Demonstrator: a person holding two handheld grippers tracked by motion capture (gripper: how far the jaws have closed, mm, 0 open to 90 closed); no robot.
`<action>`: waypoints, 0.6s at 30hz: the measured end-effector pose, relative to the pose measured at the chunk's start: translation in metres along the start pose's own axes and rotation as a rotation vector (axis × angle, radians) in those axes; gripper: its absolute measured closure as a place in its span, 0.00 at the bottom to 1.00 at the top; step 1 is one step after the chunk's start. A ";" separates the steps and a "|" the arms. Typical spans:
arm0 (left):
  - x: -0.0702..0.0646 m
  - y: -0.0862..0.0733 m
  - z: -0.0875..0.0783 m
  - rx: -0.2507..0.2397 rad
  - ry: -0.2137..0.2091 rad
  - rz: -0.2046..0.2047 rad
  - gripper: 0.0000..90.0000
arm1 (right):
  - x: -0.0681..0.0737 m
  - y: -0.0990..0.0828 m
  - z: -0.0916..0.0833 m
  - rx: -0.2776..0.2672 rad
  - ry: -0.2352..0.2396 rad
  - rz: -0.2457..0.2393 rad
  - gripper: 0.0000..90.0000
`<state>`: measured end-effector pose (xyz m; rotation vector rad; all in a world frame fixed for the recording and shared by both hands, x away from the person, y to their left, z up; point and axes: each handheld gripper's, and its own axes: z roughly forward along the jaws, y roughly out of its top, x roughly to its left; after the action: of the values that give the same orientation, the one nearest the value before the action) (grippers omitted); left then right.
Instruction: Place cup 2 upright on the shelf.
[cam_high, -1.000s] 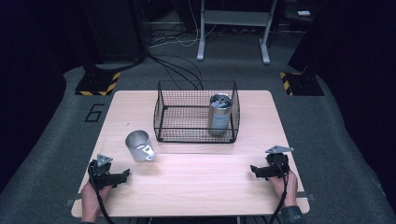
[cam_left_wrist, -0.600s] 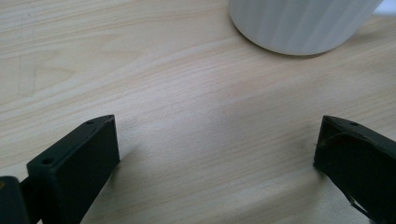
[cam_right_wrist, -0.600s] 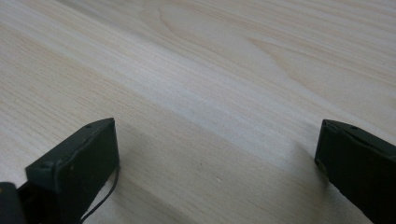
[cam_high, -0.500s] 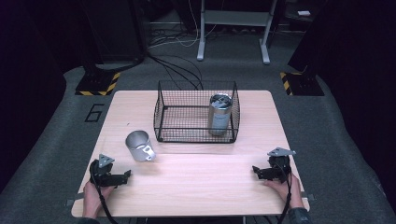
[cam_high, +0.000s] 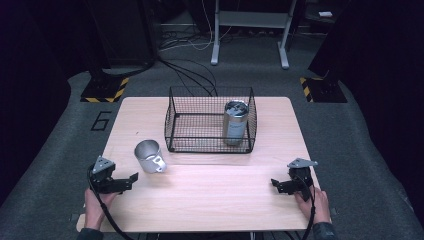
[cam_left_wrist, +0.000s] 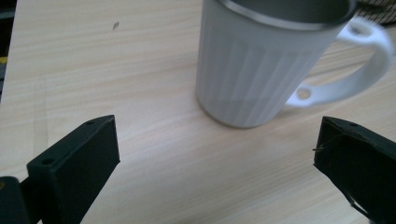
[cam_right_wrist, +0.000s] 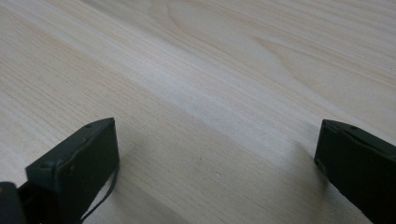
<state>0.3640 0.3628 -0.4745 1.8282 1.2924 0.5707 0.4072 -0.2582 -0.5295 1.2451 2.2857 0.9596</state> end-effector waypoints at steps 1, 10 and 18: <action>-0.001 0.004 -0.001 -0.008 -0.004 0.001 0.00 | 0.000 0.000 0.000 0.007 0.004 0.002 0.00; -0.013 0.032 -0.005 -0.043 -0.027 0.035 0.00 | -0.002 0.001 0.001 -0.006 0.015 -0.017 0.00; -0.022 0.050 0.002 -0.053 -0.044 0.075 0.00 | -0.002 0.001 0.001 -0.007 0.015 -0.019 0.00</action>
<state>0.3853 0.3342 -0.4328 1.8417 1.1729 0.5965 0.4095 -0.2592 -0.5297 1.2156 2.2992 0.9727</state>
